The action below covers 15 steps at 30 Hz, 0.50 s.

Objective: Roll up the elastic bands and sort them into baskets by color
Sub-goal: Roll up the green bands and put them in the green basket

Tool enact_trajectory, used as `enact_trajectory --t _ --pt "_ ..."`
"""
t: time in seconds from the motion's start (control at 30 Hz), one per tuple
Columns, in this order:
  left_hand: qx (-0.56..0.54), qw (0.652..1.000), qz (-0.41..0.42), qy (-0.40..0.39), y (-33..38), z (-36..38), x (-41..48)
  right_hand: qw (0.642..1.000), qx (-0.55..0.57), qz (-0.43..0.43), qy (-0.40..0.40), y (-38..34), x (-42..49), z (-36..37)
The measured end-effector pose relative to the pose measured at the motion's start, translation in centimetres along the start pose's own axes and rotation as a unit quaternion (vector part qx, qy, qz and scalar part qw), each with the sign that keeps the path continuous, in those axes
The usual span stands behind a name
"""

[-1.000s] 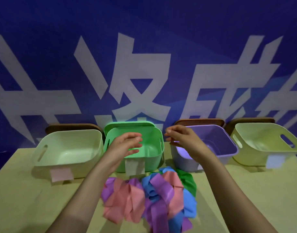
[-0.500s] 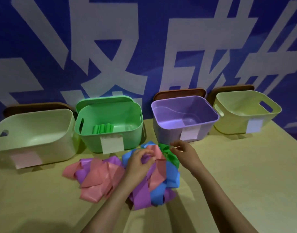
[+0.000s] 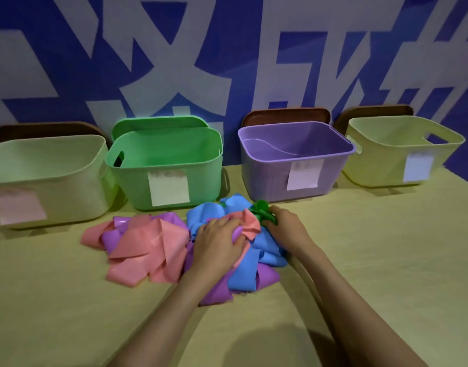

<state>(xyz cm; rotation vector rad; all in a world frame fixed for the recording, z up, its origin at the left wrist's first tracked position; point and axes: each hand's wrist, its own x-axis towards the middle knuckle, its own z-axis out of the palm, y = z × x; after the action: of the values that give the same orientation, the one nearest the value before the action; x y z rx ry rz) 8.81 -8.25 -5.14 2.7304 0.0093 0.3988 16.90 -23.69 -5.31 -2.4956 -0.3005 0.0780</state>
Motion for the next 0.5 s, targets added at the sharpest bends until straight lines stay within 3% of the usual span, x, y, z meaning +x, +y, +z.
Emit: enact_trajectory --t 0.07,0.17,0.23,0.3,0.5 --pt "-0.033 0.999 -0.004 0.019 0.2 -0.4 -0.6 0.998 0.054 -0.020 0.021 -0.1 -0.5 0.0" --pt "-0.024 0.998 -0.017 0.048 -0.2 -1.7 -1.8 0.971 0.231 -0.015 0.061 -1.0 -2.1 -0.8" --pt "0.008 0.998 -0.046 0.050 -0.7 -2.8 -2.7 0.923 0.383 0.010 0.049 -2.1 -3.4 -2.4" --pt "0.003 0.995 -0.090 0.047 -1.0 -4.1 -3.6 0.867 0.497 0.017 -0.011 -3.8 -4.6 -4.3" --pt "-0.118 0.987 -0.113 -0.005 -1.5 -6.1 -4.1 0.736 0.668 -0.046 -0.101 -10.4 -7.2 -10.0"
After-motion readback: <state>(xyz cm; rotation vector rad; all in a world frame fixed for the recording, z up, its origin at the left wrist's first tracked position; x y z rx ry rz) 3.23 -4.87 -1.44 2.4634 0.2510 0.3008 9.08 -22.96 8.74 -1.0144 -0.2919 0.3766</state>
